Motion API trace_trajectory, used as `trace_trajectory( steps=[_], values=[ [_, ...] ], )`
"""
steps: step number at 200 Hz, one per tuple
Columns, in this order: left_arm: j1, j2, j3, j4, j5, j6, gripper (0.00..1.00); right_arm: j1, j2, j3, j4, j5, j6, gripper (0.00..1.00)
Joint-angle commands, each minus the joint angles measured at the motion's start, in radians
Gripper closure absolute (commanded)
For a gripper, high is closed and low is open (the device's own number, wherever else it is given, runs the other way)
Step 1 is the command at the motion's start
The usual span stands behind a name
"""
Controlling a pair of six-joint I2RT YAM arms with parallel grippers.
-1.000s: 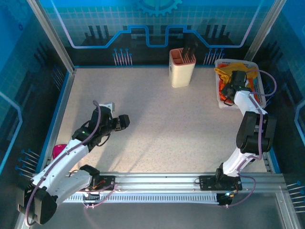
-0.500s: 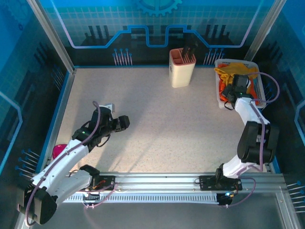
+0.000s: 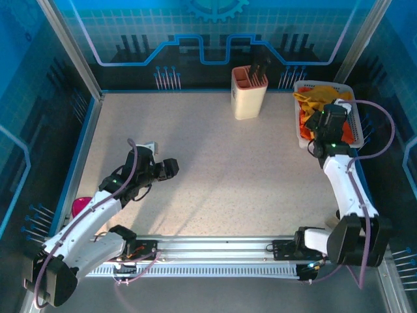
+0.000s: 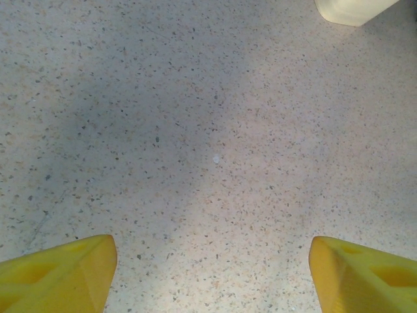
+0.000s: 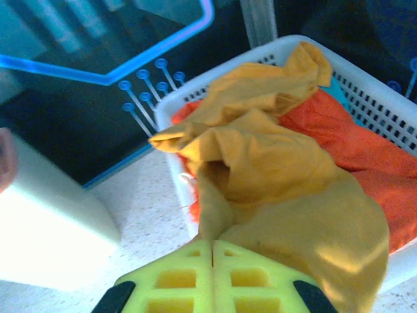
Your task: Fold and stack the t-shirts
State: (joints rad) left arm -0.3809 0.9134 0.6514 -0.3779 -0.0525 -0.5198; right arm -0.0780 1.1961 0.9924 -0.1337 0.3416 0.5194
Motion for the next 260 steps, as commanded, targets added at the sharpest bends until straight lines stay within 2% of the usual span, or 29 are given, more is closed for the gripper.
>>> trace_trajectory(
  steps=[1, 21, 52, 80, 110, 129, 156, 183, 209, 228, 247, 260],
  values=[
    [-0.007, -0.001, -0.011, 0.029, 0.041, -0.023, 0.21, 0.069, -0.093, -0.013, 0.047, 0.074, -0.083, 1.0],
    [-0.007, 0.011, -0.008, 0.039, 0.042, -0.019, 0.2, 0.139, -0.157, -0.013, 0.069, 0.123, -0.154, 1.0],
    [-0.006, 0.047, 0.024, 0.036, 0.047, 0.0, 0.18, 0.248, -0.232, -0.005, 0.105, 0.134, -0.25, 1.0],
    [-0.004, 0.057, 0.063, 0.023, 0.063, 0.015, 0.15, 0.355, -0.271, 0.019, 0.102, 0.073, -0.315, 1.0],
    [0.014, 0.061, 0.104, -0.007, 0.062, 0.044, 0.14, 0.501, -0.277, 0.064, 0.083, -0.054, -0.413, 1.0],
    [0.043, 0.072, 0.132, -0.028, 0.09, 0.053, 0.14, 0.599, -0.252, 0.109, 0.05, -0.137, -0.46, 1.0],
    [0.092, 0.074, 0.163, -0.056, 0.125, 0.056, 0.13, 0.762, -0.169, 0.173, 0.016, -0.187, -0.525, 1.0],
    [0.102, 0.08, 0.218, -0.153, 0.046, 0.092, 0.13, 0.881, -0.07, 0.186, 0.034, -0.227, -0.53, 1.0],
    [0.111, 0.073, 0.243, -0.204, 0.024, 0.107, 0.13, 0.973, 0.012, 0.131, 0.058, -0.217, -0.522, 1.0],
    [0.109, 0.07, 0.24, -0.232, -0.006, 0.119, 0.14, 0.997, 0.045, 0.03, 0.105, -0.214, -0.474, 1.0],
    [0.109, 0.076, 0.232, -0.259, -0.037, 0.141, 0.14, 0.997, 0.064, -0.081, 0.136, -0.187, -0.394, 0.68],
    [0.109, 0.08, 0.223, -0.263, -0.027, 0.144, 0.14, 0.998, 0.063, -0.135, 0.127, -0.181, -0.352, 0.39]
  ],
)
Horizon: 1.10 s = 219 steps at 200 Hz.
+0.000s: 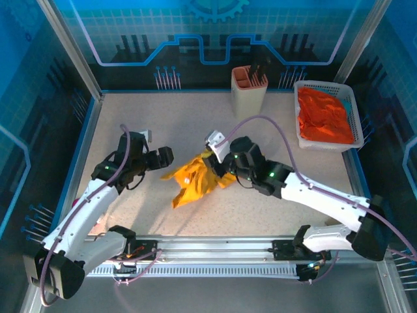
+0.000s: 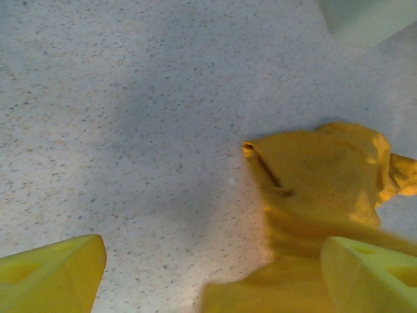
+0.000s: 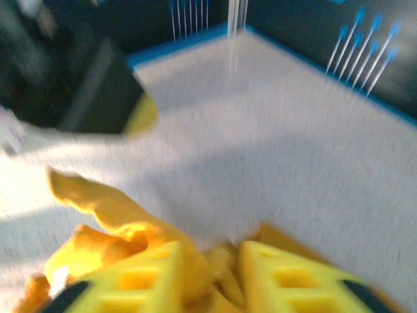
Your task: Fold and stack the t-shirts
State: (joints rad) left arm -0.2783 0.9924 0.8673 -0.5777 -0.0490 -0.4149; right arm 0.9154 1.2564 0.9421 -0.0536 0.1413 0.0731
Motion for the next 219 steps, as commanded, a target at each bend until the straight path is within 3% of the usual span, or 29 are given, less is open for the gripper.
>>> trace_trajectory(
  steps=[1, 15, 29, 45, 96, 106, 133, 170, 219],
  values=[
    [0.007, 0.002, 0.007, -0.062, -0.029, 0.039, 0.14, 0.004, 0.002, -0.088, 0.046, 0.02, 0.096, 0.37],
    [0.0, 0.005, -0.007, -0.053, -0.022, 0.034, 0.15, 0.004, -0.008, -0.132, 0.042, 0.07, 0.139, 0.19],
    [-0.044, 0.021, -0.009, -0.057, -0.095, 0.043, 0.15, -0.005, -0.016, -0.173, 0.037, 0.197, 0.212, 0.0],
    [-0.085, 0.056, 0.002, -0.067, -0.13, 0.051, 0.16, -0.059, -0.015, -0.198, 0.011, 0.218, 0.307, 0.0],
    [-0.186, 0.134, 0.0, -0.024, -0.096, -0.004, 0.16, -0.202, 0.001, -0.225, -0.076, 0.189, 0.519, 0.0],
    [-0.201, 0.139, -0.006, -0.011, -0.084, -0.015, 0.16, -0.263, 0.016, -0.228, -0.109, 0.126, 0.571, 0.0],
    [-0.218, 0.142, -0.034, -0.004, -0.051, -0.05, 0.17, -0.384, 0.06, -0.281, -0.049, -0.078, 0.621, 0.15],
    [-0.223, 0.089, -0.113, -0.015, -0.042, -0.09, 0.17, -0.403, 0.181, -0.269, 0.032, -0.177, 0.659, 0.29],
    [-0.221, 0.032, -0.143, -0.08, -0.046, -0.124, 0.17, -0.377, 0.373, -0.201, 0.134, -0.272, 0.73, 0.37]
  ],
)
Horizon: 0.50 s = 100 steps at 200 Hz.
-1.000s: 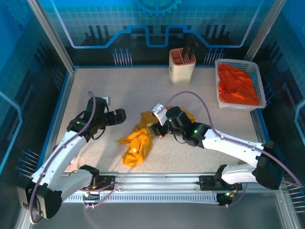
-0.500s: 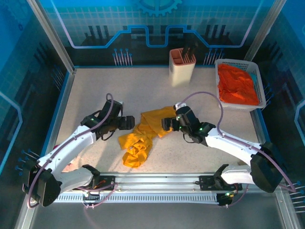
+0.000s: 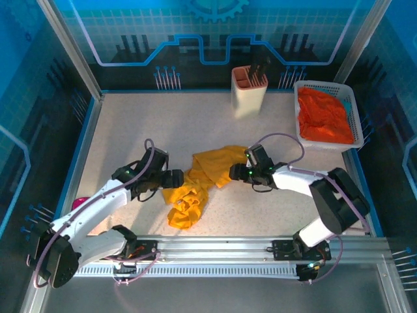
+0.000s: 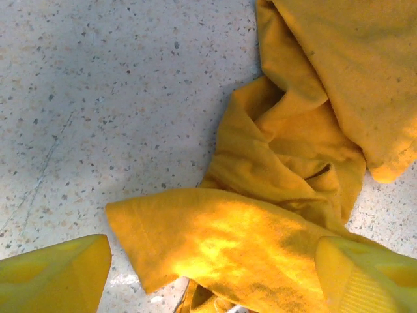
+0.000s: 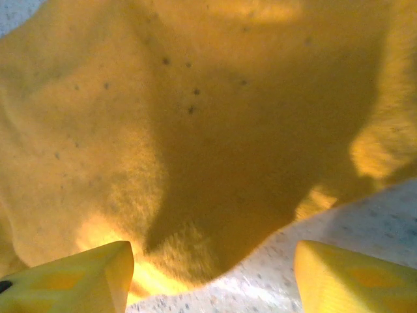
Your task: Fold and stack the t-shirts
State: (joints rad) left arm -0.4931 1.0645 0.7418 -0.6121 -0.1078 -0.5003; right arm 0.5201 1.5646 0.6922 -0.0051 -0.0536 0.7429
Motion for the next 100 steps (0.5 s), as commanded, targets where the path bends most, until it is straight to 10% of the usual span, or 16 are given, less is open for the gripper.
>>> trace_trajectory(
  steps=[1, 65, 100],
  values=[
    [-0.007, -0.041, -0.018, -0.048, 0.013, -0.04, 0.17, 0.018, 0.069, 0.05, 0.086, -0.079, 0.061, 0.37],
    [-0.006, -0.087, -0.084, -0.085, 0.01, -0.13, 0.17, 0.014, 0.102, 0.14, 0.156, -0.114, 0.052, 1.0],
    [-0.004, -0.084, -0.12, -0.076, -0.004, -0.194, 0.18, -0.016, -0.074, 0.053, 0.297, -0.064, 0.022, 1.0]
  ],
)
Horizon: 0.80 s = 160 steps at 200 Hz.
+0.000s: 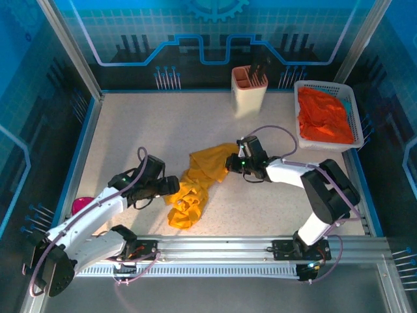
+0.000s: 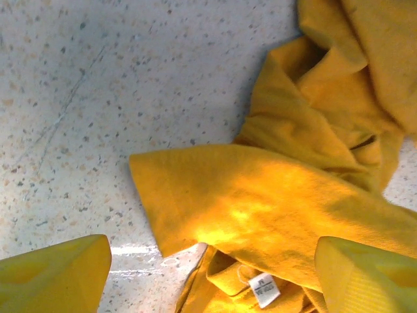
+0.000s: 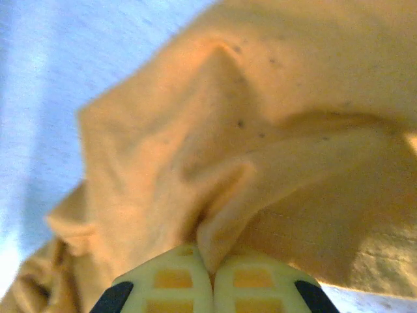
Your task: Fold and stack the t-shirts
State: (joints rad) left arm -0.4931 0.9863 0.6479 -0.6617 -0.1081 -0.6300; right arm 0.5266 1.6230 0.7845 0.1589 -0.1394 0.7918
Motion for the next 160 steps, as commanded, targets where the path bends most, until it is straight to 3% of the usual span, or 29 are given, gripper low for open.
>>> trace_trajectory(
  steps=[1, 49, 74, 82, 108, 117, 136, 160],
  values=[
    [-0.004, -0.006, -0.026, -0.026, -0.004, -0.065, 0.18, -0.024, -0.138, -0.042, 0.134, 0.023, -0.03, 1.0],
    [-0.004, 0.032, -0.046, 0.043, 0.036, -0.08, 0.32, -0.158, -0.346, -0.157, 0.012, 0.063, -0.1, 1.0],
    [-0.005, 0.093, -0.063, 0.114, 0.059, -0.087, 0.33, -0.221, -0.415, -0.218, -0.051, 0.049, -0.119, 0.96],
    [-0.005, 0.122, -0.066, 0.142, 0.067, -0.089, 0.34, -0.233, -0.429, -0.234, -0.069, 0.047, -0.128, 0.88],
    [-0.005, 0.229, -0.063, 0.204, 0.086, -0.094, 0.35, -0.259, -0.46, -0.284, -0.071, 0.002, -0.144, 0.37],
    [-0.005, 0.262, -0.06, 0.224, 0.096, -0.091, 0.35, -0.258, -0.472, -0.296, -0.073, -0.001, -0.146, 0.24],
    [-0.004, 0.315, -0.06, 0.258, 0.111, -0.091, 0.37, -0.259, -0.487, -0.308, -0.088, 0.0, -0.142, 0.11],
    [-0.004, 0.356, -0.068, 0.3, 0.108, -0.096, 0.47, -0.255, -0.476, -0.298, -0.103, -0.025, -0.146, 0.08]
  ],
)
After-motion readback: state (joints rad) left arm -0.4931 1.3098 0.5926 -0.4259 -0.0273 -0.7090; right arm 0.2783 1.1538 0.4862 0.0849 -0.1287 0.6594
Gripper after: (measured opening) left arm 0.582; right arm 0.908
